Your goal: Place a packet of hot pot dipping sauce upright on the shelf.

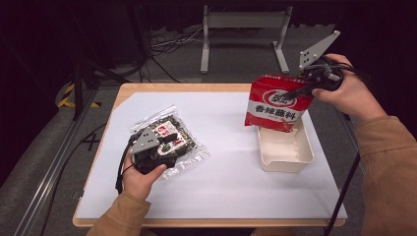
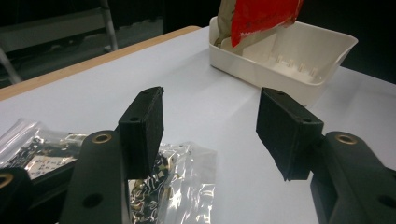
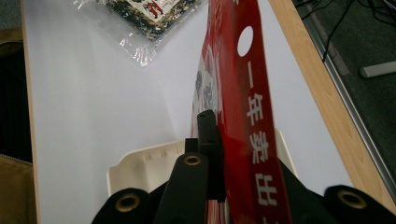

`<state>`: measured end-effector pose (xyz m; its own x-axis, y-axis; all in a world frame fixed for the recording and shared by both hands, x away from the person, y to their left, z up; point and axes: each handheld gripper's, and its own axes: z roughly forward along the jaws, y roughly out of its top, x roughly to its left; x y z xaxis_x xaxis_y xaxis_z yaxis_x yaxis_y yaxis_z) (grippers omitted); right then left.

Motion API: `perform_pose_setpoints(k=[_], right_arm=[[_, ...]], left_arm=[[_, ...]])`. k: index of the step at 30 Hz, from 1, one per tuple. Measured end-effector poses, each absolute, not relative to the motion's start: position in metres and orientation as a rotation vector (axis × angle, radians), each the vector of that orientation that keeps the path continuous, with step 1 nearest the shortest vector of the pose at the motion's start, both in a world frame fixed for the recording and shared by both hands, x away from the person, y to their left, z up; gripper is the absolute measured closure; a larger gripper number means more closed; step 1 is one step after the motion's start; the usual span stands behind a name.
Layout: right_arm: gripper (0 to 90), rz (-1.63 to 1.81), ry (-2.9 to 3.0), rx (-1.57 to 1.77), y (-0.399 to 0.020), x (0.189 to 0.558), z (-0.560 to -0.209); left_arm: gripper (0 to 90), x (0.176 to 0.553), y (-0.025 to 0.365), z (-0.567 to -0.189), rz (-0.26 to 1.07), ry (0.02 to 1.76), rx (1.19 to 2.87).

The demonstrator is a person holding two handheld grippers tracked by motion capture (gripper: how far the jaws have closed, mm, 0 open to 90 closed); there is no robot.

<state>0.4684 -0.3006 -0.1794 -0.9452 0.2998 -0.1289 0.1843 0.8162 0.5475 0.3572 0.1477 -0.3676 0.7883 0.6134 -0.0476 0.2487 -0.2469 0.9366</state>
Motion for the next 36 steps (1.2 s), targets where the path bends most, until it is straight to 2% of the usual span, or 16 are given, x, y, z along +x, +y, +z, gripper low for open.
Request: perform_pose_setpoints(k=[19, 36], right_arm=[[88.4, 0.704, 2.783, 0.433, -0.319, 0.488, -0.185], [88.4, 0.512, 2.764, 0.458, -0.302, 0.495, -0.197]], left_arm=[[41.7, 0.348, 0.164, -0.373, 0.411, 0.728, 1.823], [41.5, 0.349, 0.163, -0.374, 0.407, 0.729, 1.817]])
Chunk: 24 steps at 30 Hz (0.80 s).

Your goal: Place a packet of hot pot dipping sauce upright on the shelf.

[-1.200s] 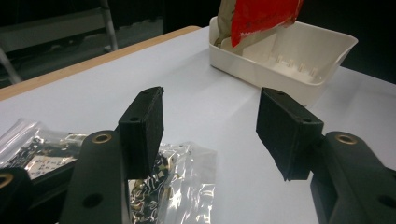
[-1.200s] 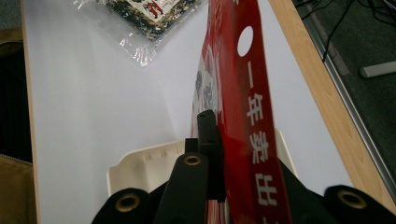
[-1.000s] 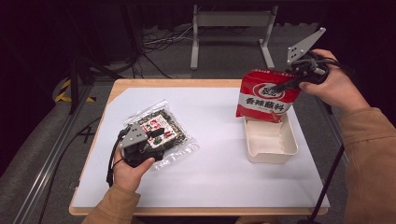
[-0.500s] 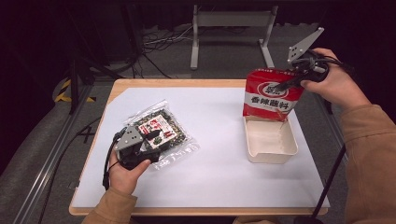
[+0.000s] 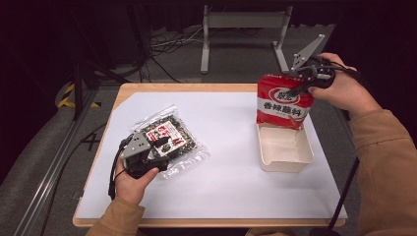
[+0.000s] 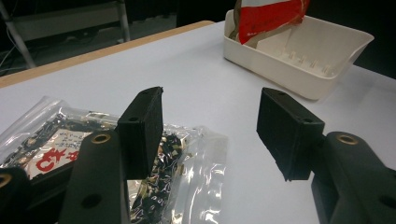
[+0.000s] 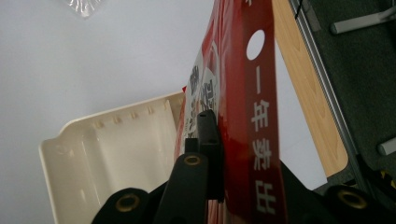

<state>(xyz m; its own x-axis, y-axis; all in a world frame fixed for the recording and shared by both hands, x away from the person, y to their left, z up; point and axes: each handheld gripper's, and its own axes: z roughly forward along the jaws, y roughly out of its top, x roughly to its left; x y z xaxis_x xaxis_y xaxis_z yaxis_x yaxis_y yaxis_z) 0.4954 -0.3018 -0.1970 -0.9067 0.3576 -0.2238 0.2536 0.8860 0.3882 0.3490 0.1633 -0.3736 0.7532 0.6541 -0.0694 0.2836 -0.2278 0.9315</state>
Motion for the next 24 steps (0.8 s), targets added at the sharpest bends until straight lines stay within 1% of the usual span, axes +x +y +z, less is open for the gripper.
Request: perform_pose_setpoints(k=[8, 11, 24], right_arm=[[88.3, 0.494, 2.758, 0.457, -0.3, 0.498, -0.204], [88.3, 0.484, 2.761, 0.453, -0.299, 0.499, -0.213], [88.0, 0.58, 2.739, 0.412, -0.297, 0.503, -0.22]], left_arm=[[41.3, 0.349, 0.163, -0.374, 0.404, 0.728, 1.819], [41.2, 0.349, 0.163, -0.374, 0.403, 0.732, 1.819], [40.9, 0.35, 0.164, -0.375, 0.401, 0.737, 1.816]])
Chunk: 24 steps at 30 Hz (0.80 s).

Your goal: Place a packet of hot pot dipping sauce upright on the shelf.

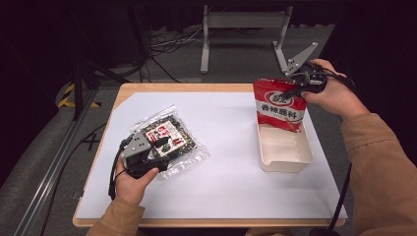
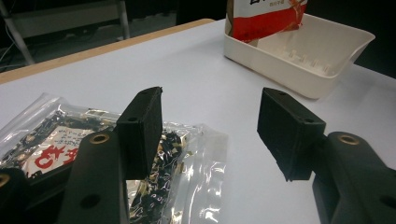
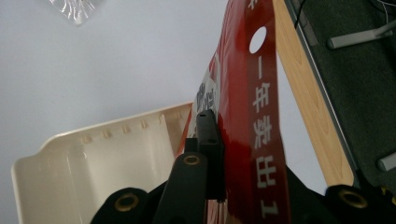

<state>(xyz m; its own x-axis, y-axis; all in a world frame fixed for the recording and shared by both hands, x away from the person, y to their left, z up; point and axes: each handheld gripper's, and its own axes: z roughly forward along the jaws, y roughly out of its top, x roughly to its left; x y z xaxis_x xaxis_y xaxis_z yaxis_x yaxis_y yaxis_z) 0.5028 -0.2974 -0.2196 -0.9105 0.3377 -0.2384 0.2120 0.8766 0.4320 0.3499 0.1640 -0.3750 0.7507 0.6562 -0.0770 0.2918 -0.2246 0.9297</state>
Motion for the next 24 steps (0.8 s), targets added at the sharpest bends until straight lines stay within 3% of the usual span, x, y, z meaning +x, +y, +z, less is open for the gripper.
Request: perform_pose_setpoints(k=[18, 24], right_arm=[[87.6, 0.677, 2.721, 0.484, -0.317, 0.508, -0.241], [75.9, 0.69, 2.702, 0.493, -0.318, 0.505, -0.247]], left_arm=[[40.9, 0.351, 0.164, -0.376, 0.387, 0.745, 1.809], [40.9, 0.353, 0.164, -0.376, 0.386, 0.741, 1.817]])
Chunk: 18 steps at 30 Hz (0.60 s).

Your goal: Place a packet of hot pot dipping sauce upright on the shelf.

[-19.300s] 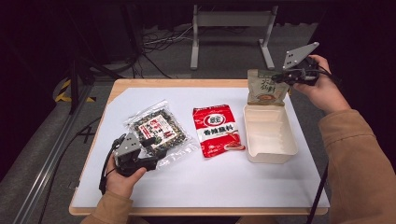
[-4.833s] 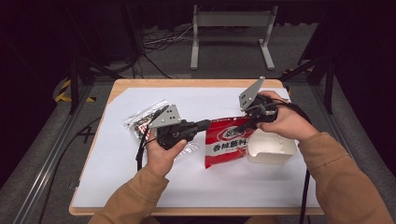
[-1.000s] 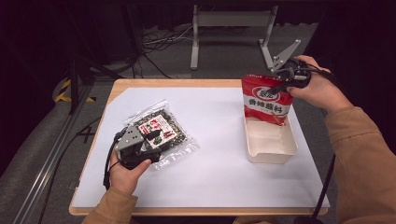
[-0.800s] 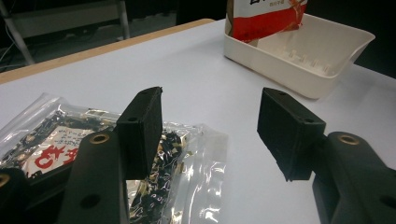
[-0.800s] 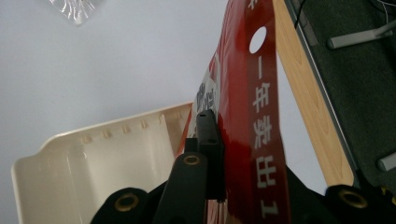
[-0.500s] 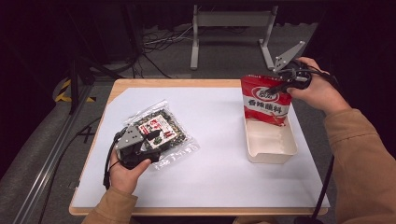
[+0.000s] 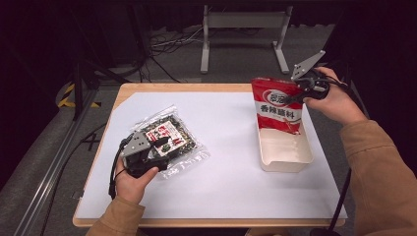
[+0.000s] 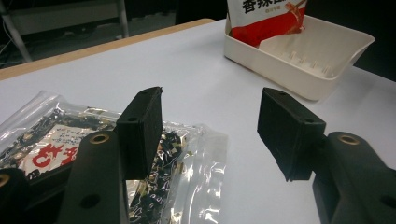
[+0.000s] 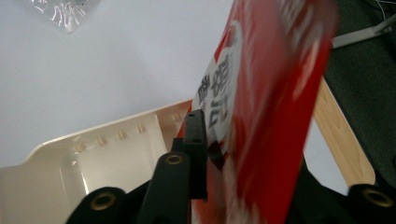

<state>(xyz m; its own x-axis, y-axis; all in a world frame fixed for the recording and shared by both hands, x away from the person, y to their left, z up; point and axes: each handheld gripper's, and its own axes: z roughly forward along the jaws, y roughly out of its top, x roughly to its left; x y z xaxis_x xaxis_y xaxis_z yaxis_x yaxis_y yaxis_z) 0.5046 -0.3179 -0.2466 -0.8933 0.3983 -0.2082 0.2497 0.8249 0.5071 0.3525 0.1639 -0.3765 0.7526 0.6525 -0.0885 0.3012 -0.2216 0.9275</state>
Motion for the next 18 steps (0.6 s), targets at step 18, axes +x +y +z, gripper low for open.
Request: perform_pose_setpoints(k=[18], right_arm=[[72.1, 0.855, 2.647, 0.64, -0.352, 0.492, -0.269]], left_arm=[[40.8, 0.354, 0.161, -0.377, 0.382, 0.74, 1.822]])
